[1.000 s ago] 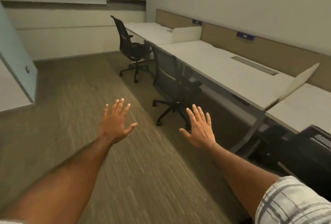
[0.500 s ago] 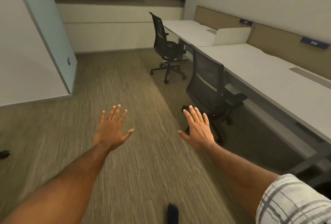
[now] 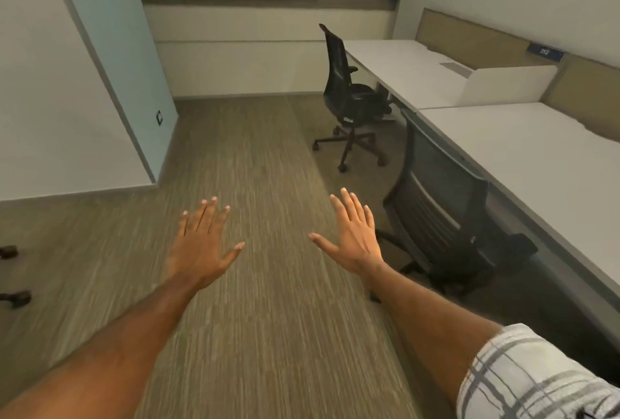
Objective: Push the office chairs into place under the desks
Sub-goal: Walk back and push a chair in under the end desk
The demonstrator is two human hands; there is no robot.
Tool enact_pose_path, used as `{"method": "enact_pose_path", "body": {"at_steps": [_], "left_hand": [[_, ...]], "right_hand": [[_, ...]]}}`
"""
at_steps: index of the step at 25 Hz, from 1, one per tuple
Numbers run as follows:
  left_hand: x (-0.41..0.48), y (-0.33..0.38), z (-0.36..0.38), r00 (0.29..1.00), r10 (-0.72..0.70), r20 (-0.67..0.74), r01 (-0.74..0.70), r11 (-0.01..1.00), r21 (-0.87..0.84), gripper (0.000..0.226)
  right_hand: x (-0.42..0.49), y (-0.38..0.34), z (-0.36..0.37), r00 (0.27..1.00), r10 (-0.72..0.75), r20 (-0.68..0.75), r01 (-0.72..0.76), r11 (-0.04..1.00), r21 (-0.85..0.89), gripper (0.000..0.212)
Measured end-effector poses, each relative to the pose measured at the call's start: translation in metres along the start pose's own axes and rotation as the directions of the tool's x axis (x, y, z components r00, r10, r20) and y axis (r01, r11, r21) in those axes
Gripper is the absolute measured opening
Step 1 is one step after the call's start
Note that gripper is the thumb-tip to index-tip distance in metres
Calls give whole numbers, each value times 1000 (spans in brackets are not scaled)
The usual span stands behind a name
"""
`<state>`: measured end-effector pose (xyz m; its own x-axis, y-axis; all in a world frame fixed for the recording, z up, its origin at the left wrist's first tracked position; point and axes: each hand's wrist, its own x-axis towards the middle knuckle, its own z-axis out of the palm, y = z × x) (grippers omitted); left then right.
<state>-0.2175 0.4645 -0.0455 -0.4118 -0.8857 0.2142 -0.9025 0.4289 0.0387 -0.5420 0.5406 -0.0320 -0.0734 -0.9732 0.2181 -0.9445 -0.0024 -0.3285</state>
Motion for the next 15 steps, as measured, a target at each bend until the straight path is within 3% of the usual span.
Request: {"method": "enact_pose_path", "body": {"at_steps": [3,8,11,15], "left_hand": [[45,-15,28,999,-2,48,3,1000,-25,95],[163,-85,62,1000,4,6,-3,999,-54,95],[246,-126,68,998,-37,43,41,995,-96,101],[360,-143,81,997,38,73,-31,995,-92,106]], "right_hand": [[62,9,23,999,-16,37,17,1000,-8,100],[179,25,58,998,-24,55,28,998,-59,98],[248,38,64,999,19,45,-15,997,-80,91],[338,61,68,995,93,-22,-95,992,-88,86]]}}
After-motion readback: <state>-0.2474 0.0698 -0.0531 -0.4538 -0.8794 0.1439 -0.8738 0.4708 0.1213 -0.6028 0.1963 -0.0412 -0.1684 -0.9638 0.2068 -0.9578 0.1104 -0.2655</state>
